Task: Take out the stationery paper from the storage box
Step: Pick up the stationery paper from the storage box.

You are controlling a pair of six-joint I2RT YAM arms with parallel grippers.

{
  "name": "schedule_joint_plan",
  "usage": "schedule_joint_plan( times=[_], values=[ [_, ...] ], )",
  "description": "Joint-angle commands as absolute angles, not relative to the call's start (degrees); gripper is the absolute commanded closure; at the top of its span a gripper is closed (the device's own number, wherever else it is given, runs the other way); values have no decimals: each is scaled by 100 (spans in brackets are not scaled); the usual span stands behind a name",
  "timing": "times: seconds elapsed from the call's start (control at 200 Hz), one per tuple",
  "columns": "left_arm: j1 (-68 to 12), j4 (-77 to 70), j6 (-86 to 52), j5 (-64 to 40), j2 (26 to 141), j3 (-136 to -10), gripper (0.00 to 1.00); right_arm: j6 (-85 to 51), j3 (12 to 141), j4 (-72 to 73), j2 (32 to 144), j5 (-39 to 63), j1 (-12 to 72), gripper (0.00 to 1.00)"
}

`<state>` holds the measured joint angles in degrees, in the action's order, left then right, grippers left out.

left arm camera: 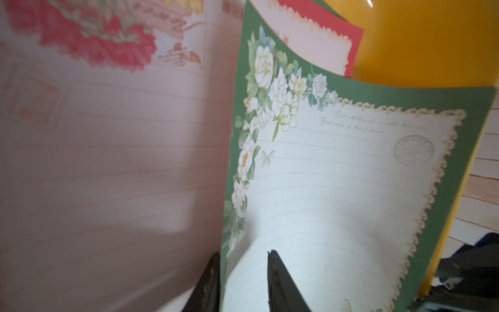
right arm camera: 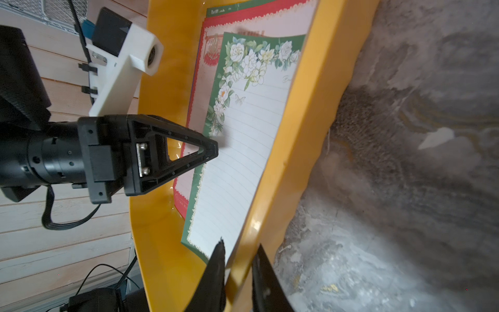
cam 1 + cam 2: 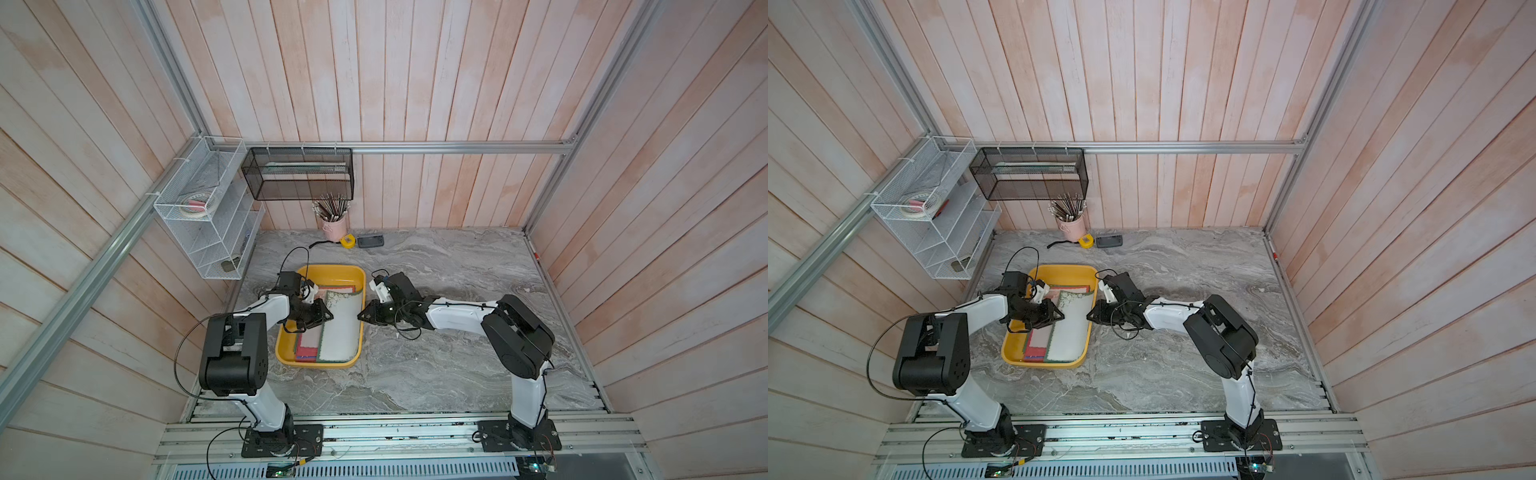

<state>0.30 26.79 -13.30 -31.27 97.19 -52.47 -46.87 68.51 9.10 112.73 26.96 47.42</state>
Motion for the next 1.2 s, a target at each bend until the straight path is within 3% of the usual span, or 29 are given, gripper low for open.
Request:
schedule_joint_plan(
  times=[0.0,0.14,0.23,0.425,0.585,0.745,0.935,1.195],
  values=[
    [14,2769,-1226,-3055,9817,-5370,68,-4653,6952,984,11414,2826,4736,79],
    [0,2770,-1213,-3081,9787,-5378,70,-4688,6931,1007,11432,2856,4733,79],
    [0,2740,-1200,-3104,9739,-5412,82,-4650,6991,929,11435,2862,4737,79],
    [0,2692,-1241,-3252,9688,-5459,84,-4596,6994,852,11365,2735,4733,78],
    [0,2640,-1224,-3193,9470,-5433,96,-4572,7026,831,11339,2736,4736,76],
    [0,2589,-1224,-3089,9051,-5414,100,-4346,7200,517,11214,2562,4736,60],
    [0,2558,-1232,-2854,8262,-5487,100,-3964,7346,56,10851,1982,4733,48],
    [-247,2586,-1030,-2716,7281,-5864,100,-3248,7351,-318,10102,1087,4727,40]
  ],
)
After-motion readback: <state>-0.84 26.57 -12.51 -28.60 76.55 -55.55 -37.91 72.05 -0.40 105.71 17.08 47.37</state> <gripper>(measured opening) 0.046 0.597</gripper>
